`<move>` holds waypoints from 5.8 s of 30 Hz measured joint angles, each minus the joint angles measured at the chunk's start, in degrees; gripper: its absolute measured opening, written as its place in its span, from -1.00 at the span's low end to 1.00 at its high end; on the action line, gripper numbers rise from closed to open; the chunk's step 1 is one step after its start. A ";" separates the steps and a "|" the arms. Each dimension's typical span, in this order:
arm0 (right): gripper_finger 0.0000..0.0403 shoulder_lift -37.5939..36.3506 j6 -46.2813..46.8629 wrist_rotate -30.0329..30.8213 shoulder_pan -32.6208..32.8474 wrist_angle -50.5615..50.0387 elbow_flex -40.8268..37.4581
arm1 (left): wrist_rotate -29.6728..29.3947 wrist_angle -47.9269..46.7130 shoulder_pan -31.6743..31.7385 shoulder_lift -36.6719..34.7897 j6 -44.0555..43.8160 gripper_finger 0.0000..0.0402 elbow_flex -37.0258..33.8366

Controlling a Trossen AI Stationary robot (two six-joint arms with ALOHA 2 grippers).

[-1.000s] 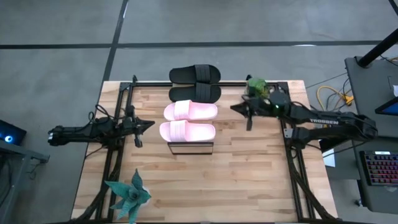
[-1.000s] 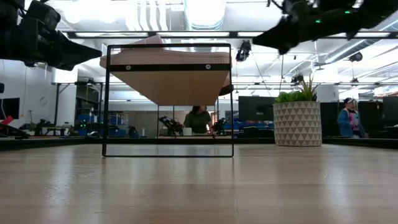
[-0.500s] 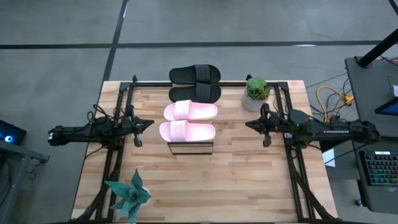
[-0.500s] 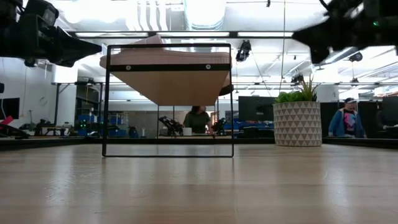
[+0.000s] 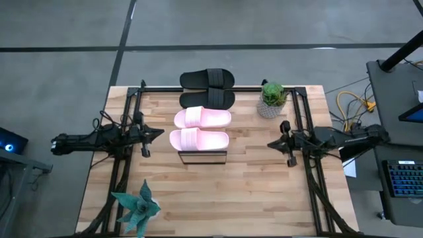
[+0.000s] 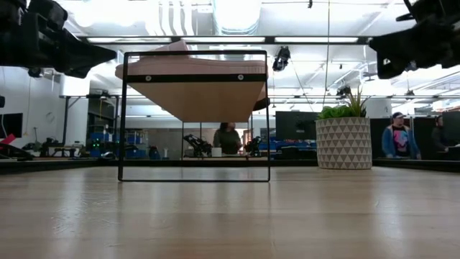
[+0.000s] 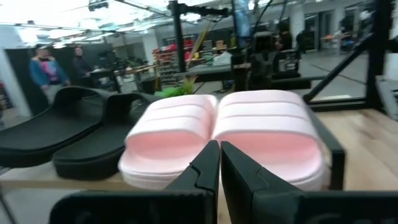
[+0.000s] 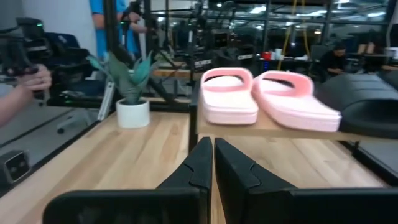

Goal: Pick and place slides into the shelf
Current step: Return to Home Position

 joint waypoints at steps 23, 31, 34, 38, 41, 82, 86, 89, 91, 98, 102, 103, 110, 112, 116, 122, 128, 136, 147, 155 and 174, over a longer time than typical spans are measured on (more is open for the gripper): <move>-0.96 -5.33 -1.00 1.64 0.54 -6.27 -3.04 | 2.93 -2.97 -0.02 -0.04 -2.05 -1.00 0.00; -0.96 -5.33 0.46 1.64 0.54 -6.31 -3.02 | 4.96 -3.26 -0.02 -0.04 -2.76 -1.00 0.02; -0.96 -5.33 0.44 1.62 0.54 -6.33 -3.02 | 4.96 -3.54 -0.02 -0.04 -2.56 -1.00 0.02; -0.96 -5.32 -0.72 1.64 0.54 -6.35 -3.02 | 6.49 -3.56 -0.02 -0.04 -2.93 -1.00 0.02; -0.96 -5.31 -0.86 1.64 0.54 -6.35 -3.02 | 7.92 -3.74 -0.02 -0.06 -2.95 -1.00 0.02; -0.96 -5.20 -0.04 1.99 0.54 -6.38 -2.97 | 8.04 -2.67 -0.01 0.09 -1.49 -1.00 -0.09; -0.96 -5.20 -0.05 2.00 0.54 -6.38 -2.97 | 8.04 -2.67 0.00 0.09 -1.49 -1.00 -0.13; -0.96 -5.20 0.00 2.03 0.54 -6.38 -2.97 | 8.04 -2.67 -0.01 0.09 -1.49 -1.00 -0.13; -0.96 -5.20 -0.07 2.03 0.54 -6.38 -2.97 | 8.04 -2.67 0.00 0.10 -1.49 -1.00 -0.15; -0.96 -5.20 -0.02 2.01 0.54 -6.38 -2.97 | 8.06 -2.69 0.00 0.11 -1.49 -1.00 -0.35; -0.96 -5.20 -0.01 2.01 0.54 -6.38 -2.97 | 8.04 -2.69 0.00 0.09 -1.46 -1.00 -0.35; -0.96 -5.20 -0.06 2.01 0.54 -6.38 -2.97 | 8.05 -2.69 -0.01 0.09 -1.46 -1.00 -0.35; -0.96 -5.20 0.00 2.01 0.54 -6.38 -2.97 | 8.04 -2.67 0.00 0.20 -1.46 -1.00 -0.37; -0.96 -5.20 -0.05 2.00 0.54 -6.38 -2.97 | 8.05 -2.68 0.00 0.20 -1.46 -1.00 -0.37; -0.96 -5.20 -0.07 1.99 0.54 -6.38 -2.97 | 8.05 -2.69 -0.01 0.22 -1.46 -1.00 -0.37; -0.96 -5.20 -0.03 1.99 0.54 -6.38 -2.97 | 8.04 -2.67 -0.02 0.22 -1.46 -1.00 -0.37; -0.96 -5.20 -0.03 1.99 0.54 -6.38 -2.97 | 8.05 -2.68 -0.01 0.22 -1.46 -1.00 -0.37; -0.96 -5.20 -0.02 1.98 0.54 -6.38 -2.97 | 8.04 -2.68 -0.01 0.22 -1.46 -1.00 -0.37; -0.96 -5.20 -0.05 1.97 0.54 -6.38 -2.97 | 8.04 -2.69 0.00 0.22 -1.46 -1.00 -0.37; -0.96 -5.20 -0.07 1.97 0.54 -6.38 -2.97 | 8.06 -2.69 0.00 0.22 -1.46 -1.00 -0.37; -0.96 -5.20 -0.02 1.97 0.52 -6.38 -2.97 | 8.04 -2.69 -0.02 0.22 -1.46 -1.00 -0.37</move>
